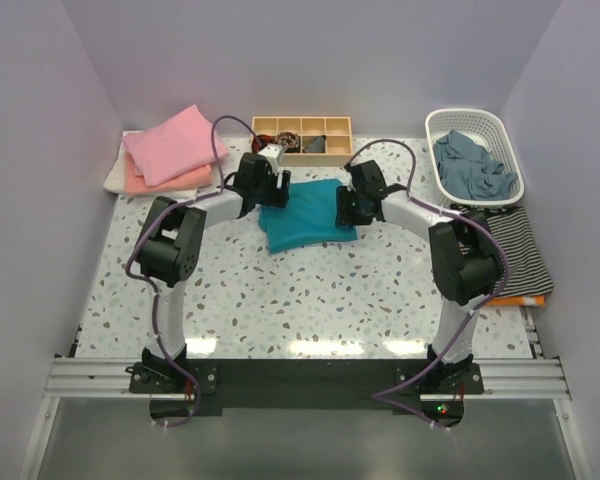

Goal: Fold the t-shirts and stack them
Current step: Fold the tshirt, then neatly place the folded tshirt to the corner

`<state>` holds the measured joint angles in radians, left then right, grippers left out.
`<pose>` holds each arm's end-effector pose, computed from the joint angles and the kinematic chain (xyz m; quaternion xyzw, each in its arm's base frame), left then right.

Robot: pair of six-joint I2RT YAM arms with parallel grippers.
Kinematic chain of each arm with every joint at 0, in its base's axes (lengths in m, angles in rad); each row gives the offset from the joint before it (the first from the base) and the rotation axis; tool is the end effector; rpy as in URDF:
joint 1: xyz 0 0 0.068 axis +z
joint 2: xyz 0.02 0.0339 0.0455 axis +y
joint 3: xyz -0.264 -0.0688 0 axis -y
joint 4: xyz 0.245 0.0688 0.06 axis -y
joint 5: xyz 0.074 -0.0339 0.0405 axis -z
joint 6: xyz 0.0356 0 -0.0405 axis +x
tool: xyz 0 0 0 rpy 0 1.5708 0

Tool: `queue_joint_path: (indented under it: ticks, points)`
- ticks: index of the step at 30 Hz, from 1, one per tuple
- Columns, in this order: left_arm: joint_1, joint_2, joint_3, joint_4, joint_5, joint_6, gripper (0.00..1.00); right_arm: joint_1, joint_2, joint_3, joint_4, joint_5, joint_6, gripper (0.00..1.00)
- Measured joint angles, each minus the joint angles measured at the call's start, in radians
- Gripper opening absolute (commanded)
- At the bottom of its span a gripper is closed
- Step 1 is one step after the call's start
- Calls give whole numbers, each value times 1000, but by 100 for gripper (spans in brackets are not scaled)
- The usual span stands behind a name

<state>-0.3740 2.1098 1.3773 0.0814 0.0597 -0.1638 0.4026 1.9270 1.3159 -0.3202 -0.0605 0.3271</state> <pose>0.4320 -0.1718 0.1545 0.1071 0.8894 -0.1436 0.4206 0.3787 0.1636 0.1816 -0.0453 0.9478 0.1389 0.2833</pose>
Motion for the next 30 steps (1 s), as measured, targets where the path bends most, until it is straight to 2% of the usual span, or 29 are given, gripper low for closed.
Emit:
queue_joint_path:
  ticks: [2,4,10,14,21,30]
  points:
    - [2,-24,-2,-8,-22,2,82,-3,-42,-20,-2,29,2,55]
    - [3,-70,-16,-11,-39,2,83,-9,-85,-25,2,61,5,56]
    - [7,-260,-114,-2,-47,-28,83,-48,-100,16,10,76,5,53]
    - [7,-343,-235,50,25,-86,80,-64,-34,89,-2,58,6,50]
    - [-21,-332,-383,81,121,-172,79,-61,17,108,-36,16,9,49]
    - [-30,-323,-450,124,56,-231,84,-67,18,85,-39,-37,8,53]
